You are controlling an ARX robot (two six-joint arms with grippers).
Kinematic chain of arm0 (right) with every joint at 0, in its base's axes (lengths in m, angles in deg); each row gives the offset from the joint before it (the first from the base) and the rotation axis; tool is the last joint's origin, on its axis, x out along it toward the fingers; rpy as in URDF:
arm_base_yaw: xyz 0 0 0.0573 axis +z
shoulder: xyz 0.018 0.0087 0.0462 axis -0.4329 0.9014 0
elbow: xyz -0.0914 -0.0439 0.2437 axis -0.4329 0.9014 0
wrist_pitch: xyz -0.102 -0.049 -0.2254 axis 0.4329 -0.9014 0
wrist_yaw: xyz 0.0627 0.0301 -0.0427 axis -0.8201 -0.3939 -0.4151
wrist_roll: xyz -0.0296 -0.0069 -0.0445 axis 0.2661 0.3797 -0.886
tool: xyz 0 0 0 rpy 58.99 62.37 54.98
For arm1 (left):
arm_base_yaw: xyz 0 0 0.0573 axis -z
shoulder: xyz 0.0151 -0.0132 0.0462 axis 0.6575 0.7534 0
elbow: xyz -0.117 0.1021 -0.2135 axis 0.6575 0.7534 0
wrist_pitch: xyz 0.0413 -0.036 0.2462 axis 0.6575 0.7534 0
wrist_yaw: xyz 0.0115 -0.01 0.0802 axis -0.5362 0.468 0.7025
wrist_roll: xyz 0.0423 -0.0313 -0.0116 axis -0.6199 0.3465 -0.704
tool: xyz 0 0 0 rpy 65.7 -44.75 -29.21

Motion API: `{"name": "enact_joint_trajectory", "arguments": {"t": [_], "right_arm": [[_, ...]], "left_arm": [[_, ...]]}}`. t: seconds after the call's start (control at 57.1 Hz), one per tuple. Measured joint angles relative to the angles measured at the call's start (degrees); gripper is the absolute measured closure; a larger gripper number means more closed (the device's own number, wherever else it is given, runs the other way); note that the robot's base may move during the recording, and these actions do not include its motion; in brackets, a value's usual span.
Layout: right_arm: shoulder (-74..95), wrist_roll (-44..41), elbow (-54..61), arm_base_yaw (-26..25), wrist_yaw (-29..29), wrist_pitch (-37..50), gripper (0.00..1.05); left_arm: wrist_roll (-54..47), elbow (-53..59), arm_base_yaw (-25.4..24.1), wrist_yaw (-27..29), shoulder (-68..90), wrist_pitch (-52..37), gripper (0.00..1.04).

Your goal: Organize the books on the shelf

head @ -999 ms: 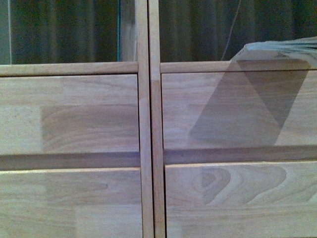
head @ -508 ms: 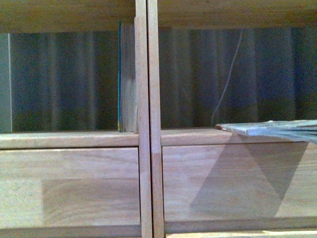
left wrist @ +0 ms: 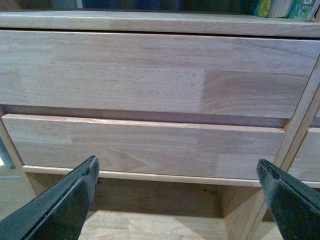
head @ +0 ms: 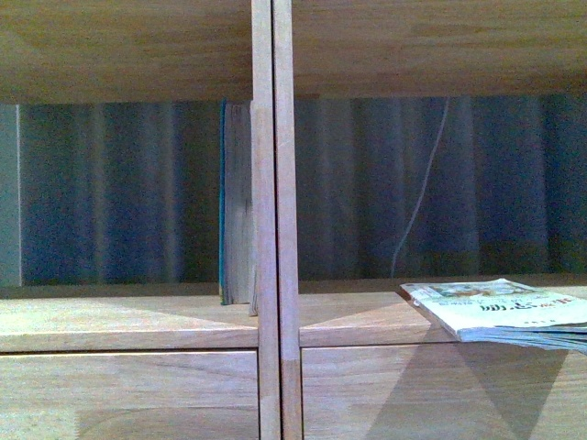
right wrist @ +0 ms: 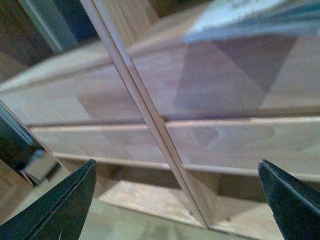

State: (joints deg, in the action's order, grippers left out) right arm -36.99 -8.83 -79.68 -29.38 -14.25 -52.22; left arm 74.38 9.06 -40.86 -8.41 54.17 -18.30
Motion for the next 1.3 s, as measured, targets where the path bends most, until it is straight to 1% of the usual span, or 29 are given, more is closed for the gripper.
{"name": "enact_joint_trajectory", "arguments": {"t": [0.07, 0.088, 0.123, 0.193, 0.333, 0.421, 0.526, 0.718, 0.894, 1.086, 1.297], "right_arm": [[7.3, 7.0, -3.9, 3.5, 2.8, 6.1, 0.07], [8.3, 7.4, -4.4, 4.0, 3.1, 7.0, 0.07], [12.3, 11.7, -6.3, 6.0, 5.1, 9.9, 0.07], [18.9, 17.0, -9.0, 8.8, 8.3, 13.9, 0.07], [29.5, 28.2, -12.7, 11.8, 13.5, 19.3, 0.07], [32.9, 33.2, -14.2, 13.0, 15.8, 21.5, 0.07], [36.1, 36.9, -16.2, 14.5, 18.6, 23.7, 0.07], [42.1, 42.7, -17.3, 15.5, 23.6, 27.5, 0.07], [44.8, 45.0, -17.3, 15.4, 26.0, 31.9, 0.07], [48.6, 49.4, -17.9, 14.1, 28.4, 36.3, 0.07], [51.0, 53.6, -19.5, 12.4, 31.2, 38.8, 0.07]], "left_arm": [[0.0, 0.0, 0.0, 0.0, 0.0, 0.0, 0.07], [0.0, 0.0, 0.0, 0.0, 0.0, 0.0, 0.07], [0.0, 0.0, 0.0, 0.0, 0.0, 0.0, 0.07], [0.0, 0.0, 0.0, 0.0, 0.0, 0.0, 0.07], [0.0, 0.0, 0.0, 0.0, 0.0, 0.0, 0.07], [0.0, 0.0, 0.0, 0.0, 0.0, 0.0, 0.07], [0.0, 0.0, 0.0, 0.0, 0.0, 0.0, 0.07], [0.0, 0.0, 0.0, 0.0, 0.0, 0.0, 0.07], [0.0, 0.0, 0.0, 0.0, 0.0, 0.0, 0.07], [0.0, 0.0, 0.0, 0.0, 0.0, 0.0, 0.07], [0.0, 0.0, 0.0, 0.0, 0.0, 0.0, 0.07]]}}
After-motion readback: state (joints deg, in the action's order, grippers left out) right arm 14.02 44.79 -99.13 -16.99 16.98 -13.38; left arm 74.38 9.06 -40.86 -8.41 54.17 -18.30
